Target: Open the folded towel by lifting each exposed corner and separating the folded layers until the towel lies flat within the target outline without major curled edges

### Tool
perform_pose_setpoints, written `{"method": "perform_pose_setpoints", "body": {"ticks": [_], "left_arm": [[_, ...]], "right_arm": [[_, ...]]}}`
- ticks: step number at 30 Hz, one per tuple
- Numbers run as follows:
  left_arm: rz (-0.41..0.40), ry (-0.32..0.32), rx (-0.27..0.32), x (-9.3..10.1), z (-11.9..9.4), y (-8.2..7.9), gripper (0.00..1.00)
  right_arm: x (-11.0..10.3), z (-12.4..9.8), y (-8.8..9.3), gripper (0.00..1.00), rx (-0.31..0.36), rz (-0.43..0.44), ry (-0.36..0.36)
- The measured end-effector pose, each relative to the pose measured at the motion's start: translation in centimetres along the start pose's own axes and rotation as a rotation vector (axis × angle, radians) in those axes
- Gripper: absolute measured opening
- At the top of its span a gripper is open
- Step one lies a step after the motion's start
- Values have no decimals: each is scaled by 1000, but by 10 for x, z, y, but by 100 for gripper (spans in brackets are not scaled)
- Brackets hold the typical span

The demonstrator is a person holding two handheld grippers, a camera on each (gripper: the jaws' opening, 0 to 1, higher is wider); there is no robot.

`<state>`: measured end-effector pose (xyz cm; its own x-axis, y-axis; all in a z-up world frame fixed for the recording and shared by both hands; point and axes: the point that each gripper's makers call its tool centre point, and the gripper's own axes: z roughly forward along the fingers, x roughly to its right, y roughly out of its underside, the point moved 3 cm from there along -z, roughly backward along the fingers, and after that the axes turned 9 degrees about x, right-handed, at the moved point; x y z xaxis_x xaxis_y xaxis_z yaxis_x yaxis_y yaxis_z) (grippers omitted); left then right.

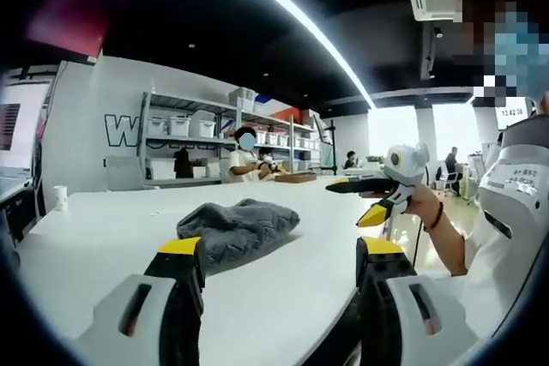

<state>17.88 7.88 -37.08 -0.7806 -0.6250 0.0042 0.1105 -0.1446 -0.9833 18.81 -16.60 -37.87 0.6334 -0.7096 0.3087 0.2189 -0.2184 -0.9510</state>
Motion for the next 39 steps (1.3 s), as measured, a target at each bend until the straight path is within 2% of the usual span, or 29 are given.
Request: {"method": "perform_pose_setpoints", "body": {"ticks": [39], "left_arm": [[-1, 6, 9, 2, -4, -4, 71]], "right_arm": [[-2, -1, -3, 74, 8, -9, -4]]}}
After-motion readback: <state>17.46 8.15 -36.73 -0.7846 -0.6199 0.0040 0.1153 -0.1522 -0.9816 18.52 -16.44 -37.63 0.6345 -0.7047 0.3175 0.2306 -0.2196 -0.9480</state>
